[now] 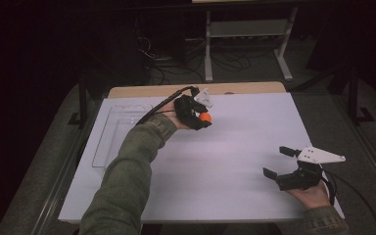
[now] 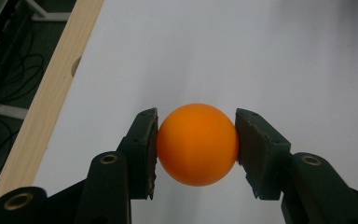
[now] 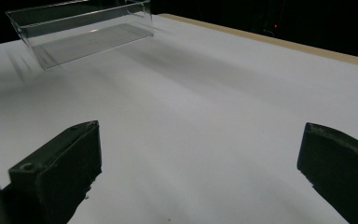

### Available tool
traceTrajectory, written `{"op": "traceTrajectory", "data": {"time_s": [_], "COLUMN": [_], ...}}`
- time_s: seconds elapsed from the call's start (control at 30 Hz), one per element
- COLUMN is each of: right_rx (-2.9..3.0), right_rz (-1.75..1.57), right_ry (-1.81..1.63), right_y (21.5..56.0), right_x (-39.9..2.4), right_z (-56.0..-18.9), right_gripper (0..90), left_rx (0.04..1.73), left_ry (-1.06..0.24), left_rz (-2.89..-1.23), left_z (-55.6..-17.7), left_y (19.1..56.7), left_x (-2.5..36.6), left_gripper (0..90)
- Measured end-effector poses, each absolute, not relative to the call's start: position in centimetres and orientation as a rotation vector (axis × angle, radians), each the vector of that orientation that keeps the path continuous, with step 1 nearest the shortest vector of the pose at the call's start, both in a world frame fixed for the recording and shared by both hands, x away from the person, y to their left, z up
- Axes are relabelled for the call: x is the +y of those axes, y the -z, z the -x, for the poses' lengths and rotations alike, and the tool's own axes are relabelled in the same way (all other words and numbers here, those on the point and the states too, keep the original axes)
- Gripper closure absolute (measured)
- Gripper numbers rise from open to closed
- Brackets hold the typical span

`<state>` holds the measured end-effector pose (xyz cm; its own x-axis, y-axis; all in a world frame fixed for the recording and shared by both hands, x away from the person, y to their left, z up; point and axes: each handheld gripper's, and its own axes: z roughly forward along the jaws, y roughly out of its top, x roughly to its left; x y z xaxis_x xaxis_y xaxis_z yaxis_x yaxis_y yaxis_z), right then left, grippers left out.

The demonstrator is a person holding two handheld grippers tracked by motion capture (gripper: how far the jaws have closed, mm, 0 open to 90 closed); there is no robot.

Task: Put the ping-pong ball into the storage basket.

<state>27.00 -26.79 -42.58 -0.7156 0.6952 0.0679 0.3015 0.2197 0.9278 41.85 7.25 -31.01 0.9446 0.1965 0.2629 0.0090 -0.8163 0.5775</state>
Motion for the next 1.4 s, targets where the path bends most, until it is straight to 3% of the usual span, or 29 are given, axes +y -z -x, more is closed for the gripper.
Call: {"op": "traceTrajectory", "data": {"time_s": [1.4], "right_rx": [2.142], "right_rz": [-0.939], "right_ry": [-1.484], "right_y": [42.7], "right_x": [-26.8], "right_z": [-27.0], "right_gripper": [0.0], "left_rx": [0.243], "left_ry": [-0.479], "left_rz": [-2.458], "left_z": [-39.9], "left_y": [29.4], "left_x": [13.2], "left_gripper": [51.1]}}
